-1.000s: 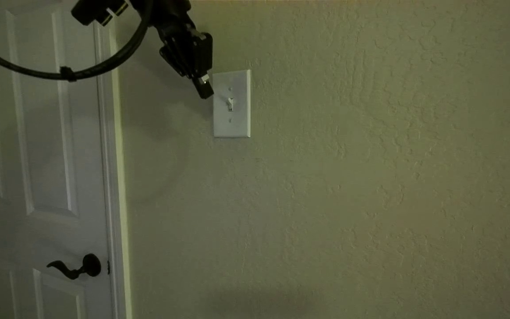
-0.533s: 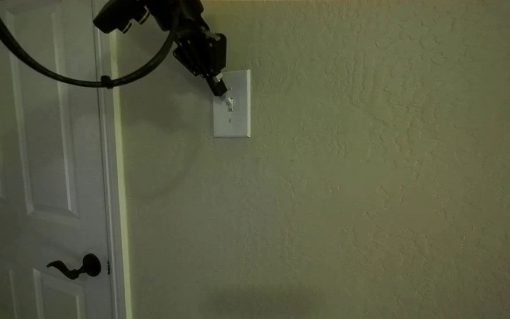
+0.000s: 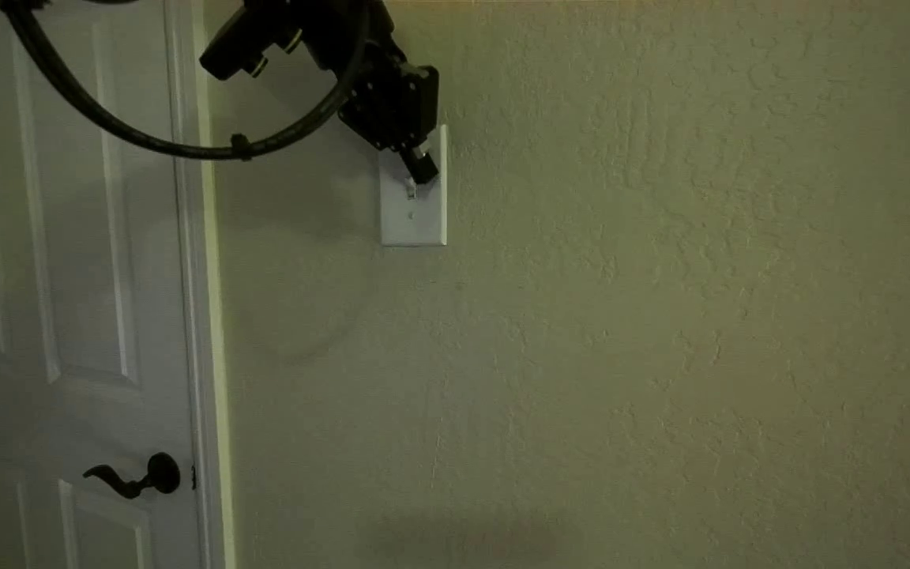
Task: Switch off the light
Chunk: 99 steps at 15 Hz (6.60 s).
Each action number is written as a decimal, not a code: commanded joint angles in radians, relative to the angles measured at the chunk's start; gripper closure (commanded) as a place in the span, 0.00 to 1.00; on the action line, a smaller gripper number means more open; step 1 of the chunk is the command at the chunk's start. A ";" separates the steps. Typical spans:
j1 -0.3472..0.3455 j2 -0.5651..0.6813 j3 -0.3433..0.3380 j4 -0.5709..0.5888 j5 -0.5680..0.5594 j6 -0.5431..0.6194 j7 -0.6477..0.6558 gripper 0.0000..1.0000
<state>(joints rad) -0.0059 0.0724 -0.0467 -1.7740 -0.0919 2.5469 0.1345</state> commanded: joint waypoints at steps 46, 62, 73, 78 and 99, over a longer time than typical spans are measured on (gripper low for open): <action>-0.001 0.014 0.027 0.033 0.018 -0.082 0.062 0.94; -0.002 -0.050 0.022 0.001 0.043 -0.152 0.081 0.94; 0.000 -0.079 0.032 0.031 0.046 -0.179 0.100 0.94; -0.001 -0.044 0.032 0.064 0.070 -0.189 0.091 0.94; -0.016 0.022 0.007 0.040 0.133 -0.261 0.087 0.94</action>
<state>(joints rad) -0.0166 0.1228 -0.0362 -1.6746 0.0326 2.3223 0.2149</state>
